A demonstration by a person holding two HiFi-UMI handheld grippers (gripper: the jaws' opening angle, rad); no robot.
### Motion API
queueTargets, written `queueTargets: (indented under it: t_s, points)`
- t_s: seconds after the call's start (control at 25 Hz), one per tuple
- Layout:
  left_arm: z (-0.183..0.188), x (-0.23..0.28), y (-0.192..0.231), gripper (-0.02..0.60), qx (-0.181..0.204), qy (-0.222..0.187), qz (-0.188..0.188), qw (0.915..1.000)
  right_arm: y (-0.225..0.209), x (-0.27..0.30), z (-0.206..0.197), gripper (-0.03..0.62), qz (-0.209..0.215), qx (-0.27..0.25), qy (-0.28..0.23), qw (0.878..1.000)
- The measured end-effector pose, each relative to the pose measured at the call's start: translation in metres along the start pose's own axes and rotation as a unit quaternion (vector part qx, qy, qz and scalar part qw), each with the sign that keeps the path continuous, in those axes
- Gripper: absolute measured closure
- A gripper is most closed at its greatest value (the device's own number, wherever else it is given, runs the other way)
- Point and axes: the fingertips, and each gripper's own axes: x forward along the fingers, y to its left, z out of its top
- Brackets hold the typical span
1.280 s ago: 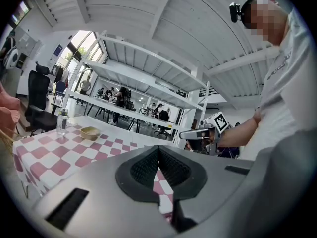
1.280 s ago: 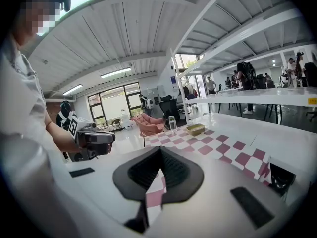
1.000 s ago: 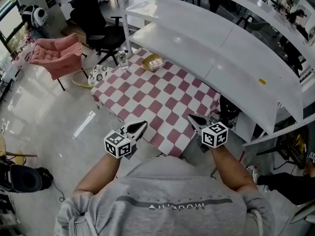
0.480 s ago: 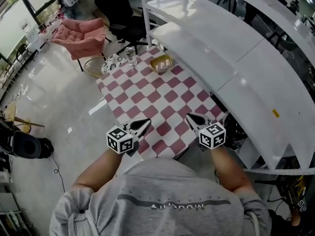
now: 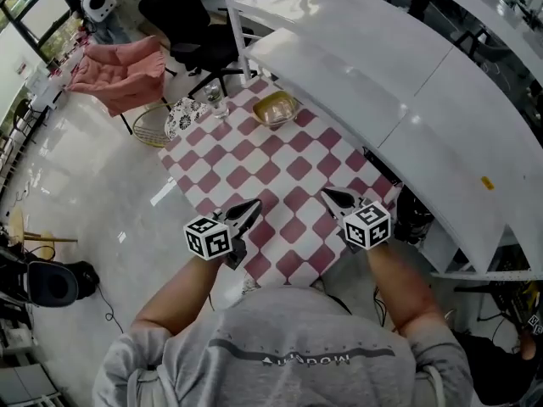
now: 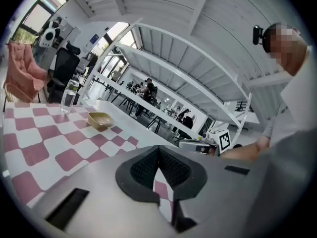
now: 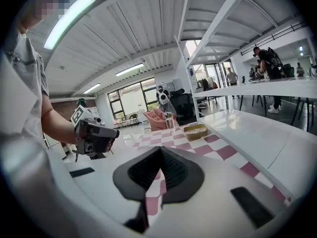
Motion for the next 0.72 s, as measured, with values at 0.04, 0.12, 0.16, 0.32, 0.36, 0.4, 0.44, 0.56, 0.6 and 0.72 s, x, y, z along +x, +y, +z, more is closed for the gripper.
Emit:
queueTargets:
  t_s: [0.04, 0.12, 0.16, 0.32, 0.36, 0.4, 0.44, 0.56, 0.6, 0.72]
  points:
    - [0.003, 0.003, 0.011, 0.568, -0.014, 0.000, -0.004, 0.9999, -0.001, 0.004, 0.000, 0.569, -0.009, 0.006, 0.002, 1.000]
    - [0.008, 0.013, 0.031, 0.568, -0.038, 0.003, -0.014, 0.9992, -0.004, 0.009, 0.001, 0.569, -0.021, 0.015, 0.007, 1.000]
    - [0.011, 0.020, 0.040, 0.568, -0.050, 0.006, -0.018, 0.9986, -0.005, 0.012, 0.001, 0.569, -0.025, 0.017, 0.011, 0.999]
    - [0.019, 0.045, 0.072, 0.568, -0.102, 0.007, -0.028, 0.9943, -0.016, 0.026, -0.001, 0.569, -0.036, 0.010, 0.024, 0.999]
    - [0.020, 0.051, 0.079, 0.568, -0.109, 0.008, -0.026, 0.9937, -0.019, 0.029, -0.001, 0.569, -0.037, 0.009, 0.025, 0.999]
    - [0.022, 0.058, 0.086, 0.568, -0.113, 0.009, -0.024, 0.9932, -0.022, 0.033, -0.001, 0.569, -0.037, 0.009, 0.026, 0.999]
    - [0.025, 0.064, 0.094, 0.568, -0.118, 0.009, -0.021, 0.9928, -0.026, 0.037, 0.000, 0.569, -0.036, 0.008, 0.026, 0.999]
    - [0.032, 0.082, 0.112, 0.566, -0.134, 0.001, -0.015, 0.9909, -0.035, 0.053, -0.004, 0.569, -0.032, 0.007, 0.026, 0.999]
    - [0.034, 0.089, 0.117, 0.566, -0.140, -0.004, -0.016, 0.9900, -0.039, 0.058, -0.005, 0.569, -0.032, 0.007, 0.025, 0.999]
    - [0.039, 0.108, 0.131, 0.566, -0.169, -0.019, -0.018, 0.9852, -0.052, 0.074, -0.005, 0.569, -0.030, 0.012, 0.019, 0.999]
